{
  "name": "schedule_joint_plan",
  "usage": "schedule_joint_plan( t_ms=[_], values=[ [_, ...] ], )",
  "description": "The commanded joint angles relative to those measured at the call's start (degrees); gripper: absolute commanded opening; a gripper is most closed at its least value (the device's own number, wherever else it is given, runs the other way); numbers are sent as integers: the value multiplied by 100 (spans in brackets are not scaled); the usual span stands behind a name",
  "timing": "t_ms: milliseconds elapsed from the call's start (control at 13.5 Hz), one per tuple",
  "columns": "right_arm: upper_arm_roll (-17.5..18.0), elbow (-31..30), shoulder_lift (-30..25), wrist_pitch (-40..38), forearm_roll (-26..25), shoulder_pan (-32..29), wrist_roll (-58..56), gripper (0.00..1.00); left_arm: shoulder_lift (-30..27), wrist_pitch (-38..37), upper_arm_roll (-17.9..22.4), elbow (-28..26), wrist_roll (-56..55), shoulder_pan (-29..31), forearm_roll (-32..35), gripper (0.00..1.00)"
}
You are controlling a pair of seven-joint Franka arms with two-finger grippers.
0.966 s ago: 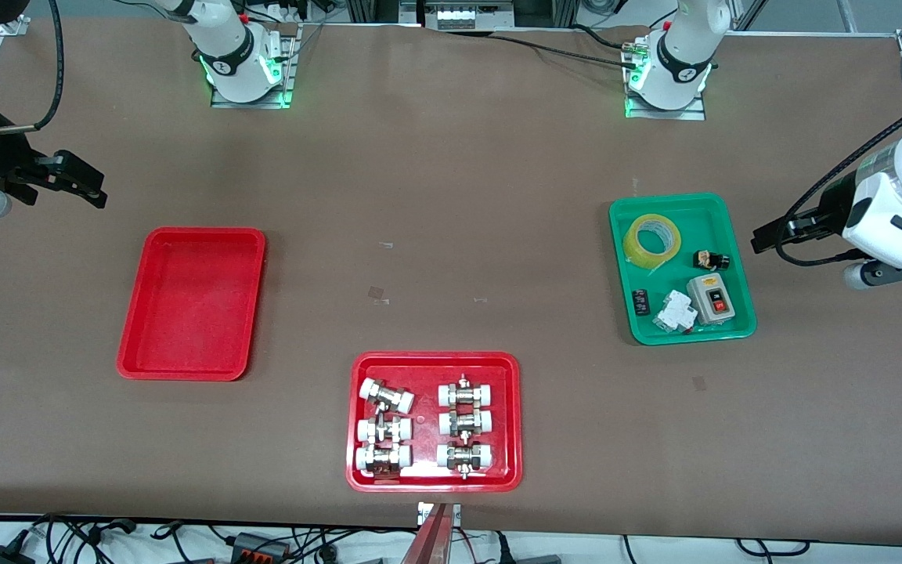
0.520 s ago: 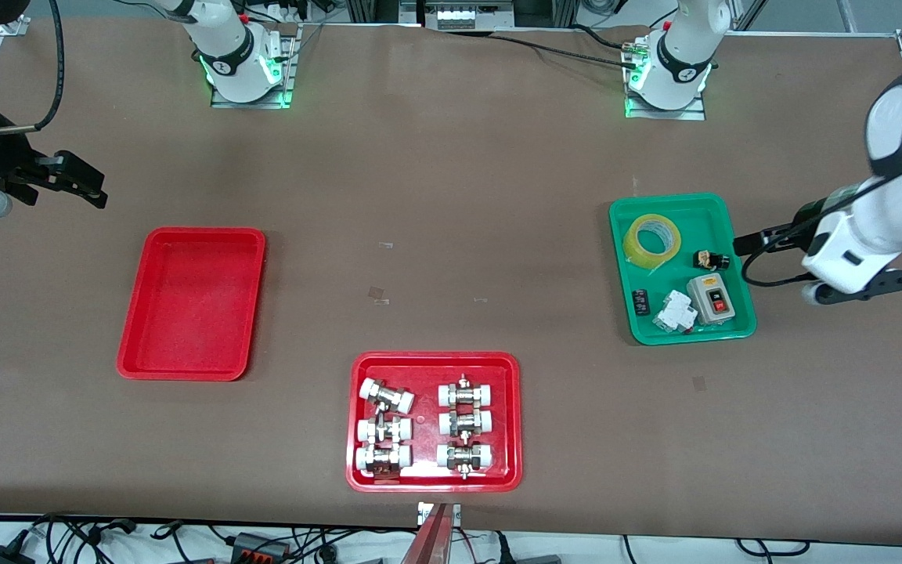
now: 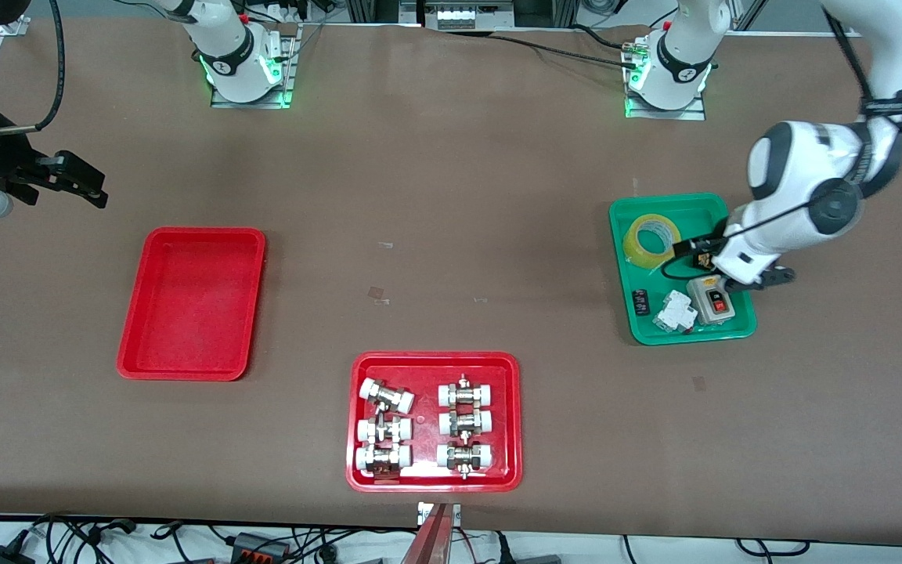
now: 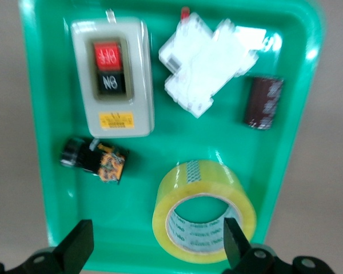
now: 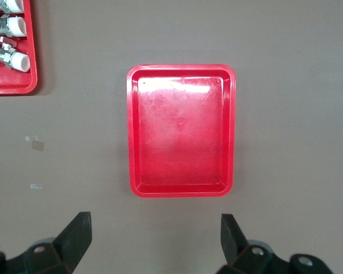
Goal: Left arm passes tape to right arm into tray
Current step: 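Lower the left gripper onto the yellow tape roll in the green tray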
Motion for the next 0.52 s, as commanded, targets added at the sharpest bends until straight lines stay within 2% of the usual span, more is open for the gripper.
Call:
schedule_joint_plan(
  t_ms=[0,223,446],
  values=[
    [9,12,-21,-58,59,7,73,100,-253,222,-150,-345,-11,18,-40,100],
    [9,12,-21,-58,59,16,73,100,36,1143,-142,-802,-29,27,-23,100],
    [9,12,-30,-58,59,25,73,100,231,1268,-115,-812,-37,89,-5,96]
  ],
)
